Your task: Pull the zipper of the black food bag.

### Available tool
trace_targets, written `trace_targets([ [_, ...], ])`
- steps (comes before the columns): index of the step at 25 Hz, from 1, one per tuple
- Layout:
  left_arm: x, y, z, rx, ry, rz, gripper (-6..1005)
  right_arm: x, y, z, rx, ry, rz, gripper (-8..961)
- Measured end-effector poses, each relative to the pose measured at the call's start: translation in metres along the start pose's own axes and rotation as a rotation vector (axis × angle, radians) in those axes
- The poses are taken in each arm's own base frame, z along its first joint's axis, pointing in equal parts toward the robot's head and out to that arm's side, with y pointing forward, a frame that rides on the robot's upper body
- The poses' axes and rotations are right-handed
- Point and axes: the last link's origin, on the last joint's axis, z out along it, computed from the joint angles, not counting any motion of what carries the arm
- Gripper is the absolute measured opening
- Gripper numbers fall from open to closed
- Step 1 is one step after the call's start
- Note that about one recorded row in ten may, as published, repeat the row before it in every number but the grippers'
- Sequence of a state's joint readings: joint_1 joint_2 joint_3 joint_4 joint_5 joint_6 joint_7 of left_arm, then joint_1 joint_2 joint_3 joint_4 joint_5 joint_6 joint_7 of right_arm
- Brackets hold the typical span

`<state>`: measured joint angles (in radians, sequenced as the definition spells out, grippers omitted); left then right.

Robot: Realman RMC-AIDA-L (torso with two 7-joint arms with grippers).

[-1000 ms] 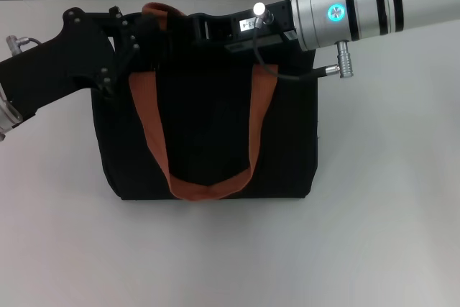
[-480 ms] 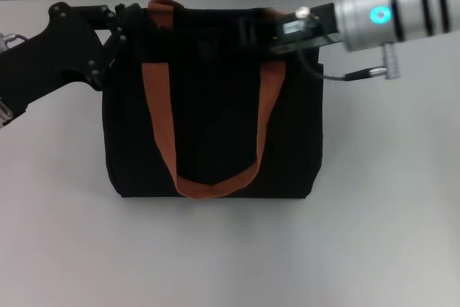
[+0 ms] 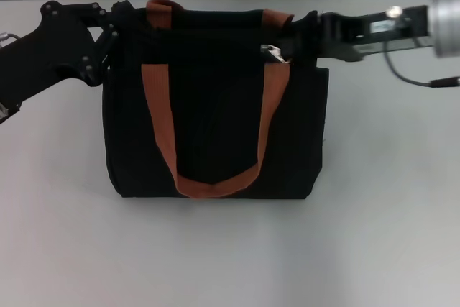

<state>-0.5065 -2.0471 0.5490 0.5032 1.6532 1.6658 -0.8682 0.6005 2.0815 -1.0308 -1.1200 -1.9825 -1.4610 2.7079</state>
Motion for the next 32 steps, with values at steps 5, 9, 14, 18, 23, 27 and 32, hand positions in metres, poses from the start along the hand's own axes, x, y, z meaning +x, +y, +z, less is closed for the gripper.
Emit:
trace_targets([
  [5, -0.001, 0.0, -0.001, 0.004, -0.003, -0.001, 172, 0.001, 0.005, -0.015, -0.116, -0.045, -0.051, 48],
  [9, -0.001, 0.0, -0.001, 0.005, -0.004, -0.004, 175, 0.005, 0.006, -0.026, -0.229, -0.114, -0.124, 56],
  [14, -0.002, 0.002, -0.001, 0.007, -0.004, -0.02, 180, 0.019, 0.002, -0.04, -0.397, -0.232, -0.292, 131],
  [18, -0.004, 0.002, -0.003, 0.009, -0.007, -0.057, 183, 0.049, 0.0, -0.047, -0.52, -0.333, -0.563, 205],
  [23, -0.003, 0.002, -0.013, 0.013, -0.014, -0.093, 187, 0.089, -0.012, -0.043, -0.551, -0.343, -0.775, 378],
  [27, -0.003, 0.001, -0.016, 0.014, -0.021, -0.12, 191, 0.112, -0.021, -0.035, -0.532, -0.303, -0.848, 553],
  [32, -0.007, 0.001, -0.024, 0.032, -0.039, -0.142, 195, 0.146, -0.039, -0.021, -0.478, -0.263, -0.937, 694],
])
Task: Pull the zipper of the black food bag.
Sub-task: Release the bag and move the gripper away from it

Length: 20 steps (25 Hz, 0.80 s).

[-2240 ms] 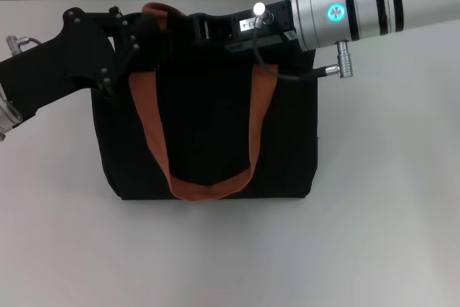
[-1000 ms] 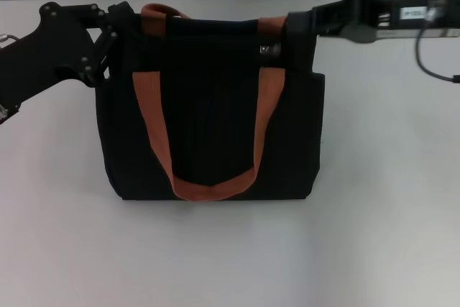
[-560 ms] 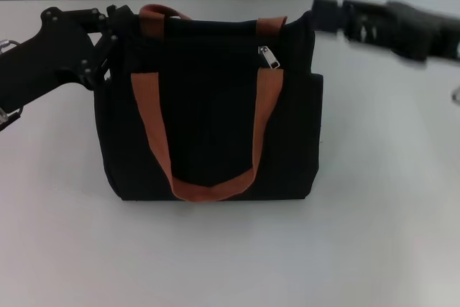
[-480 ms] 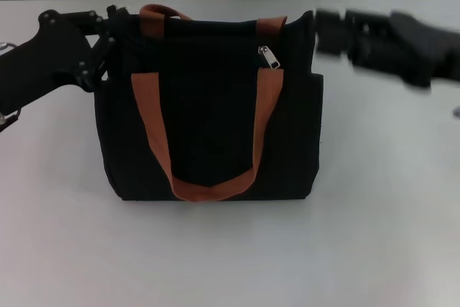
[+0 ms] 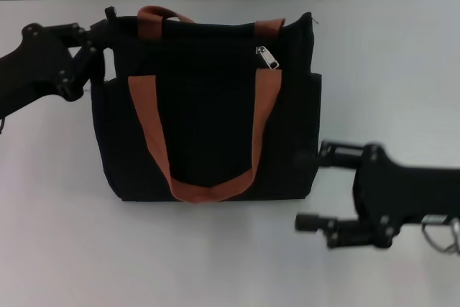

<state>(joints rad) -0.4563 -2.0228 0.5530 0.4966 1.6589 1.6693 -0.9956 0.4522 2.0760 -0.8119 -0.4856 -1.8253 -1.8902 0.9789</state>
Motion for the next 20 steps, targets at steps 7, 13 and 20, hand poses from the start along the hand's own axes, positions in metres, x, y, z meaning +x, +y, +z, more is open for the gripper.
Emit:
trace_targets([
  [7, -0.006, 0.002, -0.01, 0.02, -0.02, -0.014, 201, 0.031, 0.006, 0.008, 0.048, 0.064, -0.04, 759],
  [13, -0.006, 0.002, -0.013, 0.023, -0.015, -0.025, 206, 0.032, 0.004, 0.011, 0.046, 0.077, -0.039, 758],
  [20, 0.007, -0.014, -0.019, 0.017, -0.053, -0.05, 212, 0.033, 0.004, 0.012, 0.052, 0.081, -0.039, 758],
])
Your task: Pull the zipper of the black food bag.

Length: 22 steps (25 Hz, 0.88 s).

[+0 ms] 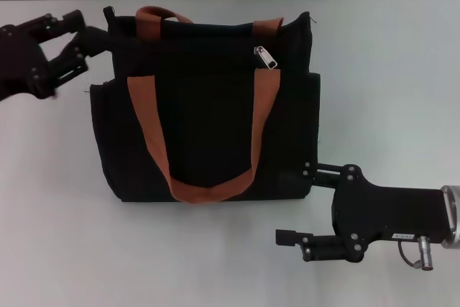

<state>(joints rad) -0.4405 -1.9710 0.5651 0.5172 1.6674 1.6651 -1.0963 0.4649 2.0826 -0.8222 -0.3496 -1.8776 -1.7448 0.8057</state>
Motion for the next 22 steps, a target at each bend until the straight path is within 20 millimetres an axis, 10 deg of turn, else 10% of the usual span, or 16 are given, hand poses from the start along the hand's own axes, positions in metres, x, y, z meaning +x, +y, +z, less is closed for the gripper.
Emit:
trace_targets([
  [7, 0.029, -0.009, -0.038, -0.147, -0.214, -0.087, 627, -0.003, -0.01, 0.005, 0.008, 0.022, -0.025, 758],
  [13, 0.056, 0.005, -0.055, -0.228, -0.056, -0.081, 832, -0.005, -0.018, 0.012, 0.002, 0.043, -0.041, 758],
  [22, -0.005, 0.063, -0.037, -0.408, -0.077, -0.019, 827, -0.002, -0.012, 0.014, -0.028, 0.047, -0.032, 759],
])
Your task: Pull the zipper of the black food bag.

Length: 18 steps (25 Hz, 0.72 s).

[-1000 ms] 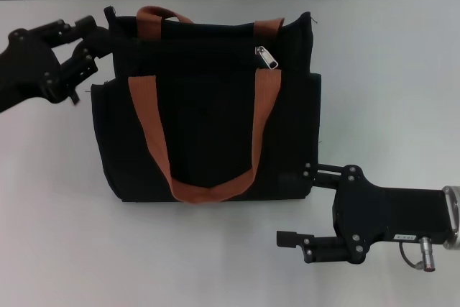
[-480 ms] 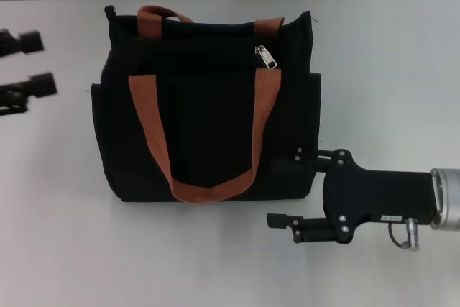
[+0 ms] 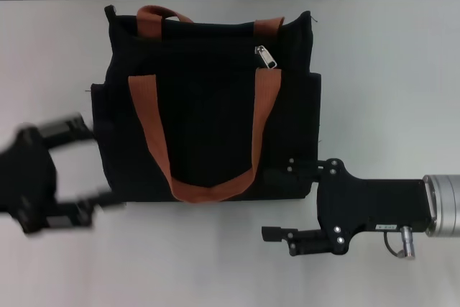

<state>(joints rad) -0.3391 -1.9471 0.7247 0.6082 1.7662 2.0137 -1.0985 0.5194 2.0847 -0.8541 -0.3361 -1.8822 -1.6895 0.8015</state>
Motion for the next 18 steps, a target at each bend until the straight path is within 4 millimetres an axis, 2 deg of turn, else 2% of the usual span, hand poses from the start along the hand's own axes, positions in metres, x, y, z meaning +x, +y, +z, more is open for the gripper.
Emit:
trace_targets([
  [4, -0.028, 0.015, 0.016, -0.03, -0.027, 0.013, 827, 0.007, 0.01, -0.001, -0.019, 0.011, 0.022, 759],
  [5, -0.028, 0.015, 0.016, -0.03, -0.027, 0.013, 827, 0.007, 0.01, -0.001, -0.019, 0.011, 0.022, 759],
  [6, -0.042, 0.015, 0.025, -0.016, -0.053, -0.005, 827, 0.009, 0.011, -0.001, -0.018, 0.016, 0.022, 759],
  [9, -0.052, 0.016, 0.033, -0.024, -0.101, -0.026, 827, 0.015, 0.018, -0.003, -0.008, 0.016, 0.024, 759],
  [18, -0.061, 0.023, 0.034, -0.026, -0.116, -0.048, 827, 0.016, 0.017, 0.002, -0.013, 0.025, 0.033, 758],
])
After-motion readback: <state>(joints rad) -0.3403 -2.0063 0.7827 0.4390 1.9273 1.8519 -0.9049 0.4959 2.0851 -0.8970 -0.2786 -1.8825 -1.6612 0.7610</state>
